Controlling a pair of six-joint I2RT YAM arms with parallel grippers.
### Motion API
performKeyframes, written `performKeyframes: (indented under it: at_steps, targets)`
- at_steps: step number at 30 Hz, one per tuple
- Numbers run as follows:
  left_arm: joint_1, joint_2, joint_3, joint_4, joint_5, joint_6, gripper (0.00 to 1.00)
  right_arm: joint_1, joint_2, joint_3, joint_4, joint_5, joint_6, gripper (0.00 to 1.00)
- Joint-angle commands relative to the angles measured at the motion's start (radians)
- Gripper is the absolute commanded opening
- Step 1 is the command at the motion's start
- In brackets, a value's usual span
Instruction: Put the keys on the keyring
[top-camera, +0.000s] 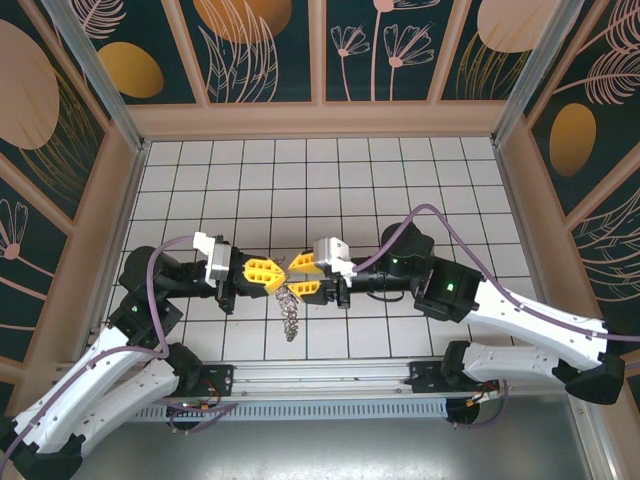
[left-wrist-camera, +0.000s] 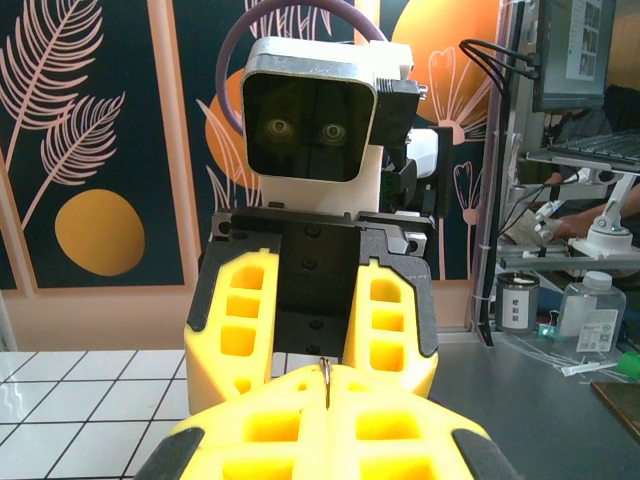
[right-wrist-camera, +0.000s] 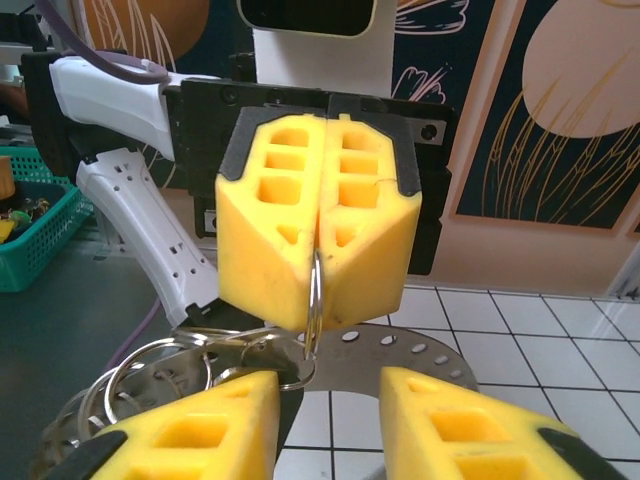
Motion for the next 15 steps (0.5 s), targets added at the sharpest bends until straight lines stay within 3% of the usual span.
performKeyframes:
  at_steps: [1,15]
  targets:
    - [0.001,-0.003,0.020,0.028,0.015,-0.008,0.00,0.008,-0.040,-0.030,0.033,-0.015,0.022,0.35]
    - [0.002,0.006,0.025,0.033,0.030,-0.018,0.00,0.006,-0.006,-0.041,0.075,-0.028,0.037,0.38]
